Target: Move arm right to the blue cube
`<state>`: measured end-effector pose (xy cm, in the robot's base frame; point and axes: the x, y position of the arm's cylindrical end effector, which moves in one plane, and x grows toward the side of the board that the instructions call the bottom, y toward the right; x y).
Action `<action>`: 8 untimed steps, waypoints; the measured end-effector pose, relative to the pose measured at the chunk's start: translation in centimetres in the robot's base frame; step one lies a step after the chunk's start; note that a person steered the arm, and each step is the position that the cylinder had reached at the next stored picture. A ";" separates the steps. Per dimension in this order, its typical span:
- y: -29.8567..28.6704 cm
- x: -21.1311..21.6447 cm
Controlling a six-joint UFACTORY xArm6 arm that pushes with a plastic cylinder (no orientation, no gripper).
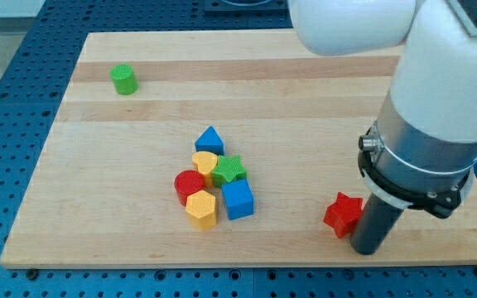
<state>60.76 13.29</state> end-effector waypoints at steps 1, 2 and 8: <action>-0.3 -0.2; -1.7 -4.7; 2.0 -6.9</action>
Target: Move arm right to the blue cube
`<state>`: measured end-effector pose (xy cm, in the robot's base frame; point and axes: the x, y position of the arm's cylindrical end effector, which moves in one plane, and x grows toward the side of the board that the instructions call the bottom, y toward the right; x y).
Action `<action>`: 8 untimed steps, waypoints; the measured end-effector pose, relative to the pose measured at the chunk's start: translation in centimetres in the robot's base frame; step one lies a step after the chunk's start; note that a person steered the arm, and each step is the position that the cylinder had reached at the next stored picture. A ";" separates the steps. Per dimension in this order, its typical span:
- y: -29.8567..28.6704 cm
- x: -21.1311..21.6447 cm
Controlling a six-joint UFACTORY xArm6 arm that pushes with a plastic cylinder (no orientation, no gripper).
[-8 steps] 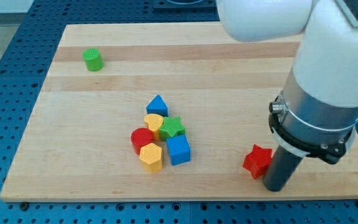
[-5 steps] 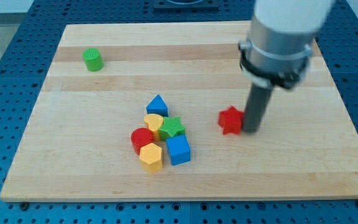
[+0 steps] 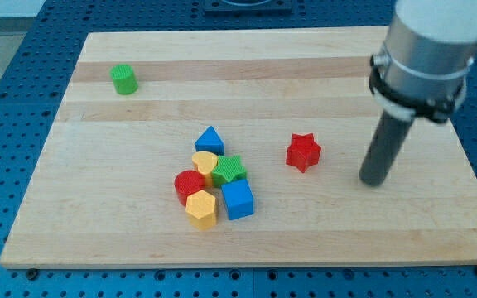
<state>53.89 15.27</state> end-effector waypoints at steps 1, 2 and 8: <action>-3.6 4.9; -8.6 7.8; -9.9 -6.8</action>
